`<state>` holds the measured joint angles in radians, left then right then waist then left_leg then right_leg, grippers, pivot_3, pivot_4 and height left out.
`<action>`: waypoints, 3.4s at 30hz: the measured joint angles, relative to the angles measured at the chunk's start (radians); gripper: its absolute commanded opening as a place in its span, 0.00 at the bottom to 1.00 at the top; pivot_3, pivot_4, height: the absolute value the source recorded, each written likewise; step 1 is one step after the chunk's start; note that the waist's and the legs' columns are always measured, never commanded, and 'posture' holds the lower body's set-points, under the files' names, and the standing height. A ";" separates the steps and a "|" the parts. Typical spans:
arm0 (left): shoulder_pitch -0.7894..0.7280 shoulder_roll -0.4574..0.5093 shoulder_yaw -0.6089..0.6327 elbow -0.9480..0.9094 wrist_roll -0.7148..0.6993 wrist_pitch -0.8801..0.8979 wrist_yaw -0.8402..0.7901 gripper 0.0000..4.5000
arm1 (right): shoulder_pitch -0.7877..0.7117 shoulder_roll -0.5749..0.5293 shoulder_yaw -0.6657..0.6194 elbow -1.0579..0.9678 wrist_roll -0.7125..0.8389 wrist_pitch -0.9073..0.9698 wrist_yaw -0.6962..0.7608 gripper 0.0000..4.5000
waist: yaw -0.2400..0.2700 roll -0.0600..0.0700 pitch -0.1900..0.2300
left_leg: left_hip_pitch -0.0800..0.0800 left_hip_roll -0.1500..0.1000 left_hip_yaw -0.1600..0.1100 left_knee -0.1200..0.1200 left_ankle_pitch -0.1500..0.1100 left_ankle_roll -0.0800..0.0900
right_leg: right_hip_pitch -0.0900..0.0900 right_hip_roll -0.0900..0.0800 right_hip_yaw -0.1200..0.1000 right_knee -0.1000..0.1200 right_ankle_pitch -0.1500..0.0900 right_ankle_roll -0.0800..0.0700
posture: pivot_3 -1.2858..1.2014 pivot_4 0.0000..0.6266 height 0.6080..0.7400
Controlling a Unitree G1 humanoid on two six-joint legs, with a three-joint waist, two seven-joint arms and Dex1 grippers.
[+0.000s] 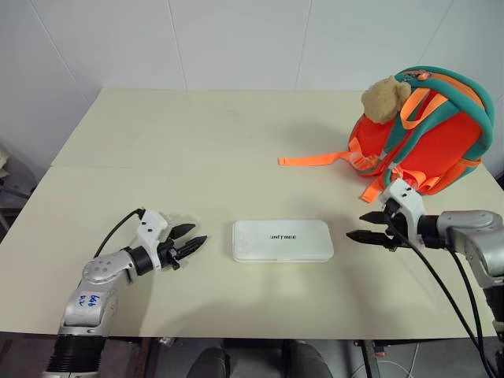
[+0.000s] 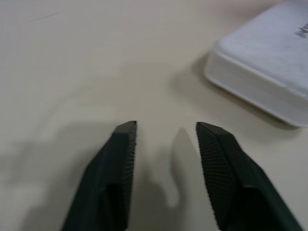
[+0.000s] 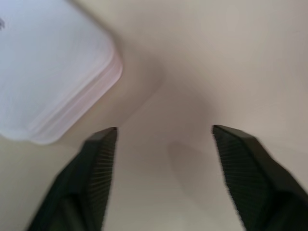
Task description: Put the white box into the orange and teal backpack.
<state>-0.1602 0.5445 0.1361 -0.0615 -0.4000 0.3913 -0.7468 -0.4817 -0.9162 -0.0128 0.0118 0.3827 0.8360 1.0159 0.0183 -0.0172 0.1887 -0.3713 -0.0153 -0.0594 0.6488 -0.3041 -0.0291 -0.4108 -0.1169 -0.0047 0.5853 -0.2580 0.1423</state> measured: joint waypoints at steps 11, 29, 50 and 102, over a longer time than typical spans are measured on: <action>-0.254 0.059 0.040 0.097 -0.254 0.634 0.003 0.99 | -0.149 0.021 -0.059 -0.019 0.221 0.440 -0.031 1.00 | 0.001 0.000 0.000 | -0.001 -0.001 0.000 0.000 0.000 0.000 | -0.001 0.000 0.000 0.001 0.000 0.000 | 0.52 0.24 1.00; -0.395 -0.021 -0.004 0.124 -0.304 0.919 0.052 0.99 | -0.172 0.062 0.099 -0.012 0.218 0.515 -0.069 1.00 | 0.003 0.000 0.000 | -0.001 -0.001 0.001 0.000 0.001 -0.005 | -0.001 0.000 0.001 0.003 0.000 0.001 | 0.52 0.24 1.00; -0.420 -0.137 -0.024 0.114 -0.305 0.985 0.081 0.99 | -0.163 0.054 0.106 -0.095 0.262 0.566 -0.082 1.00 | 0.007 0.000 0.000 | -0.001 -0.002 0.001 0.001 0.001 -0.005 | 0.000 -0.001 0.001 0.000 0.000 0.001 | 0.52 0.24 1.00; -0.536 0.145 -0.149 0.300 -0.209 0.917 -0.165 0.99 | -0.104 0.132 0.072 -0.145 0.305 0.539 -0.150 1.00 | -0.041 -0.001 0.000 | -0.005 0.000 0.001 -0.002 0.007 0.002 | -0.006 0.003 0.004 0.000 0.012 -0.002 | 0.52 0.24 1.00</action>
<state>-0.6961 0.6899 -0.0132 0.2382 -0.6095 1.3079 -0.9121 -0.5853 -0.7838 0.0592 -0.1337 0.6878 1.3748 0.8662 -0.0228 -0.0182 0.1888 -0.3761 -0.0152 -0.0580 0.6469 -0.2975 -0.0275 -0.4170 -0.1143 -0.0009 0.5853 -0.2456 0.1402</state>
